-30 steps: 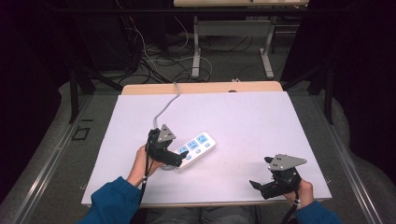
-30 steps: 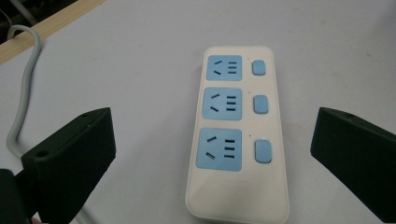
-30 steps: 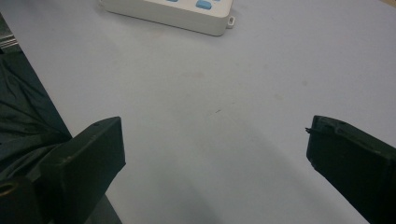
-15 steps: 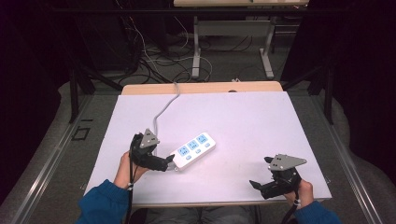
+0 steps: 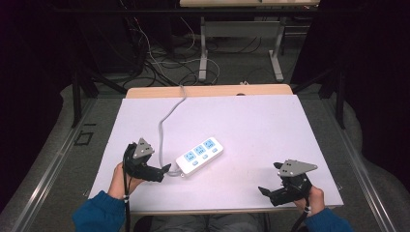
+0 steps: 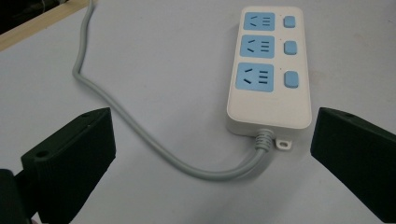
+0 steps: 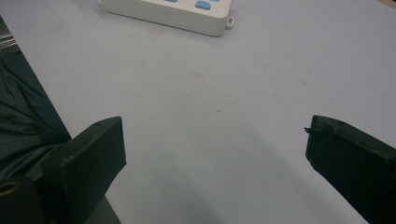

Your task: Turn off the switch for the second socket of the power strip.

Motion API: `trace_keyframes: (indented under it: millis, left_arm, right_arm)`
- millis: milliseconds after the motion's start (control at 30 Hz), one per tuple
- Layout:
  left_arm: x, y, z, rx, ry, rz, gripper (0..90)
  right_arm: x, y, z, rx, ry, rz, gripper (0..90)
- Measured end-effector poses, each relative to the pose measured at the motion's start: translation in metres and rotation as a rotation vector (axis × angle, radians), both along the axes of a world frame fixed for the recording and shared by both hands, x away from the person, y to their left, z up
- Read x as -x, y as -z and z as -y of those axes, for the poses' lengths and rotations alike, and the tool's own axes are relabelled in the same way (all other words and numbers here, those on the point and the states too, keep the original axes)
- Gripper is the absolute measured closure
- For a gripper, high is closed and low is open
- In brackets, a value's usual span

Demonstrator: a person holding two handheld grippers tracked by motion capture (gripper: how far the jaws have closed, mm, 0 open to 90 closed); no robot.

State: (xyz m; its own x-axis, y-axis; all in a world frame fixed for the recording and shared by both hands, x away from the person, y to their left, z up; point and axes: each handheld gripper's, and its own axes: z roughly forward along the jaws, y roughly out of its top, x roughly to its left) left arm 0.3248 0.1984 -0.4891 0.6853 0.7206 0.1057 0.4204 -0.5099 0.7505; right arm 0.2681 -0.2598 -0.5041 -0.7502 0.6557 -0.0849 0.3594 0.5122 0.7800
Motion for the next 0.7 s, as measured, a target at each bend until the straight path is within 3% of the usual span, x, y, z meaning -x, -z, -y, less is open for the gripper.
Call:
trace_keyframes:
  millis: [700]
  left_arm:
    - [0.017, 0.008, -0.037, 0.016, -0.066, -0.022, 0.4]
  right_arm:
    - [0.000, 0.000, 0.000, 0.004, 0.000, 0.002, 4.4]
